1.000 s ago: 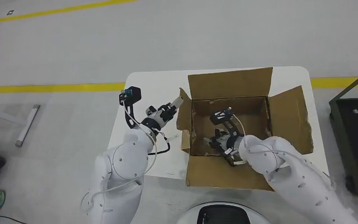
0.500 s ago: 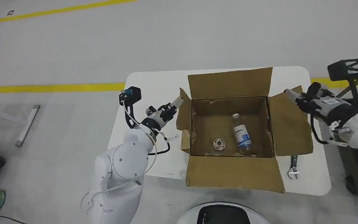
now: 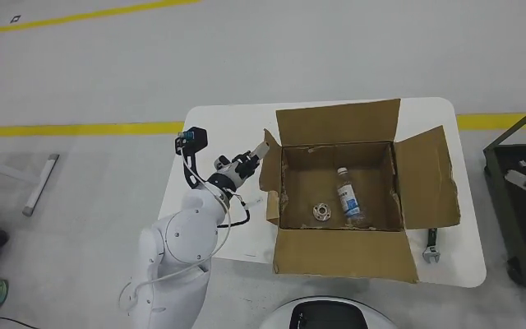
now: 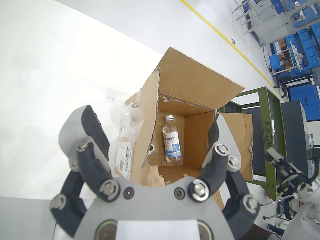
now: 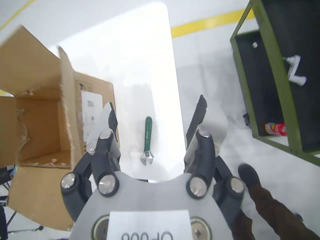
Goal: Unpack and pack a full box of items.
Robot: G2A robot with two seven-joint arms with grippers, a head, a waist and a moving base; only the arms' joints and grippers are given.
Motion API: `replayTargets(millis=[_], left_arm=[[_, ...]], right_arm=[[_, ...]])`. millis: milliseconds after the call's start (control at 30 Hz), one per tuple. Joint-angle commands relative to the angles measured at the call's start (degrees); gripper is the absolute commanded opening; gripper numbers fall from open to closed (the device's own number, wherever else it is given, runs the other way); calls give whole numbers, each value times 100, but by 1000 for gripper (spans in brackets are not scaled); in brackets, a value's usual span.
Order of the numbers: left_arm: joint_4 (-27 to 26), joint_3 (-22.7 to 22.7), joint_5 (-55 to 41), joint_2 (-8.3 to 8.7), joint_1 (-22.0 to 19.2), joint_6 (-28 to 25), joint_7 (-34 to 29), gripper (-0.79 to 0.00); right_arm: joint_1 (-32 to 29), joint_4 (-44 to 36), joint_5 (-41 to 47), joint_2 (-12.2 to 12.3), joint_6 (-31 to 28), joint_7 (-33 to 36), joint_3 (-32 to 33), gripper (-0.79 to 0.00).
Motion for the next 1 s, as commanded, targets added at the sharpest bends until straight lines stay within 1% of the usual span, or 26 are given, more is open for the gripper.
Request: replayTargets(millis=[0, 33, 133, 200, 233, 367, 433, 567, 600, 667, 700, 967], left_arm=[[0, 0, 0, 0, 0, 0, 0, 0], [0, 0, 0, 0, 0, 0, 0, 0], [0, 0, 0, 0, 0, 0, 0, 0], [0, 0, 0, 0, 0, 0, 0, 0], [0, 0, 0, 0, 0, 0, 0, 0], [0, 0, 0, 0, 0, 0, 0, 0], [0, 0, 0, 0, 0, 0, 0, 0], [0, 0, 0, 0, 0, 0, 0, 0], [0, 0, 0, 0, 0, 0, 0, 0], [0, 0, 0, 0, 0, 0, 0, 0], [0, 0, 0, 0, 0, 0, 0, 0], [0, 0, 0, 0, 0, 0, 0, 0]], right_arm=[[-101, 174, -157, 5, 65, 61, -307, -262], [-151, 237, -283, 6, 123, 76, -454, -314], [-205, 419, -612, 18, 228, 103, -827, -342], [-209, 491, -834, 23, 333, 142, -1081, -379], [-202, 546, -898, 24, 360, 162, -1217, -382], [-150, 760, -1141, 7, 587, 9, -1750, -416], [-115, 836, -1228, -5, 698, -82, -1981, -419], [-23, 933, -1390, -18, 844, -115, -2344, -394], [14, 955, -1459, -18, 867, -103, -2413, -372], [87, 1014, -1533, -21, 920, -94, -2546, -357], [111, 1063, -1630, -20, 930, -95, -2613, -385], [347, 1478, -1961, -31, 1040, -119, -2948, -403]])
